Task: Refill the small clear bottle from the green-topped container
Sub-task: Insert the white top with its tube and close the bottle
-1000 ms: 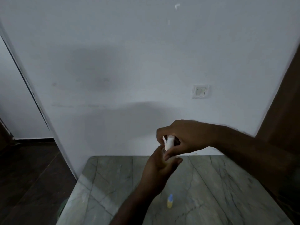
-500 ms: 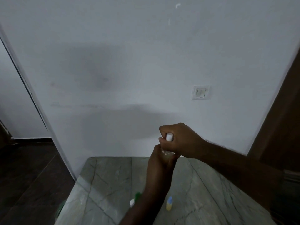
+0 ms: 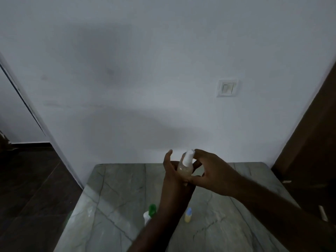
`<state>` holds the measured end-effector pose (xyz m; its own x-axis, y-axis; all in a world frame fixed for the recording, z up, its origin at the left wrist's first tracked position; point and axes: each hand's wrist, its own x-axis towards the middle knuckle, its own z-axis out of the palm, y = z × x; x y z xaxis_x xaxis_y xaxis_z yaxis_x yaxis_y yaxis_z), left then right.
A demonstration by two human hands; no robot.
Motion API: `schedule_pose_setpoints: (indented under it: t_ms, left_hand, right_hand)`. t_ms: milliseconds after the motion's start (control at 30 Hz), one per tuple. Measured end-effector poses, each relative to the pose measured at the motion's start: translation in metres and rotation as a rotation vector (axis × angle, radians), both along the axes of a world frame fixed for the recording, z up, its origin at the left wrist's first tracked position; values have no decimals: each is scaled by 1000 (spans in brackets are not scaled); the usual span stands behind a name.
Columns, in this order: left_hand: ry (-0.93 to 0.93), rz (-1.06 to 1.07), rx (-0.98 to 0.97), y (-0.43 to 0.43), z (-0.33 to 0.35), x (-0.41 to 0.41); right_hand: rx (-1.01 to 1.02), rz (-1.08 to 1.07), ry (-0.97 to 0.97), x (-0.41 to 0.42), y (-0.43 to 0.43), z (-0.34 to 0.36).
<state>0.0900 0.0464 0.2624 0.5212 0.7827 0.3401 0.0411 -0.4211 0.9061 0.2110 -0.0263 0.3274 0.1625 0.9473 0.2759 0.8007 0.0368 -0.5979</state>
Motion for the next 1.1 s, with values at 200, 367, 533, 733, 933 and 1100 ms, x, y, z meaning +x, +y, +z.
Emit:
schedule_pose_setpoints:
  t_ms: [200, 367, 533, 733, 933, 1100]
  left_hand:
    - [118, -44, 84, 4, -35, -4]
    - [202, 17, 83, 4, -73, -17]
    - [173, 87, -47, 1, -100, -31]
    - [193, 159, -102, -10, -139, -60]
    - [298, 165, -210, -19, -179, -94]
    - [334, 171, -257, -27, -200, -106]
  right_hand:
    - [6, -46, 53, 13, -5, -46]
    - [-24, -206, 70, 43, -5, -93]
    - [-172, -356, 61, 73, 0, -183]
    - [-392, -509, 97, 80, 1, -289]
    - [-558, -586, 139, 75, 1, -349]
    - [-532, -638, 140, 72, 9, -363]
